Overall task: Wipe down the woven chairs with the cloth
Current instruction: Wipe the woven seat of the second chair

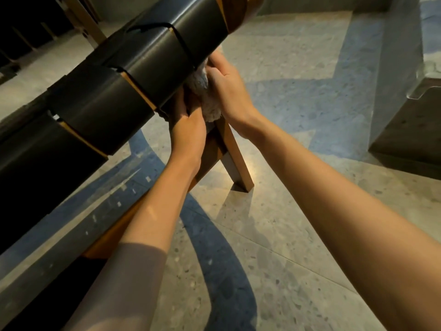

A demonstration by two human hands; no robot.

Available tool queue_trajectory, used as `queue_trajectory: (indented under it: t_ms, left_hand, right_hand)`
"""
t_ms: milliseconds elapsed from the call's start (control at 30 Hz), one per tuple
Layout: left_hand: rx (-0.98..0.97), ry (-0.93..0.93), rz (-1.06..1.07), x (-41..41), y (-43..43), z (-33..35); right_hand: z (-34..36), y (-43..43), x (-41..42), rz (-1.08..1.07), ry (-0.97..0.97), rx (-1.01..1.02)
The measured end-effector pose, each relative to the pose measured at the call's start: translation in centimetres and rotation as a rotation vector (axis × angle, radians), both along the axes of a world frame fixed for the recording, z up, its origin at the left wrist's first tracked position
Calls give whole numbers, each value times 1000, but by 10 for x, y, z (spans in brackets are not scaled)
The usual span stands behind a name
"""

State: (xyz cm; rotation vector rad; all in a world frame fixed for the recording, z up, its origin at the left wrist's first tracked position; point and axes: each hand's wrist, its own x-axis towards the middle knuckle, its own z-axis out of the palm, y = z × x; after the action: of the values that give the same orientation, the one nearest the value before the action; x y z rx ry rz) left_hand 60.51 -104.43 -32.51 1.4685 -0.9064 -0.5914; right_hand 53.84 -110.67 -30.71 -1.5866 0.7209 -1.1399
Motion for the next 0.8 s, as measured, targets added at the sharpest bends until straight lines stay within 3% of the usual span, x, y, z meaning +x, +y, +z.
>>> queue_trajectory:
  t_ms: [367, 533, 667, 700, 800]
  left_hand:
    - [92, -241, -11, -19, 24, -46]
    - [65, -339, -98, -24, 43, -49]
    - [55, -272, -220, -17, 51, -41]
    - [75, -328, -252, -15, 54, -39]
    - [83, -757, -212, -11, 61, -36]
  right_hand:
    - [-80, 26, -35, 16, 119, 164]
    - [-83, 41, -57, 124, 21, 139]
    - [-90, 51, -67, -64, 46, 72]
    - [-93, 53, -71, -149, 56, 62]
    - [-103, 57, -91, -402, 151, 35]
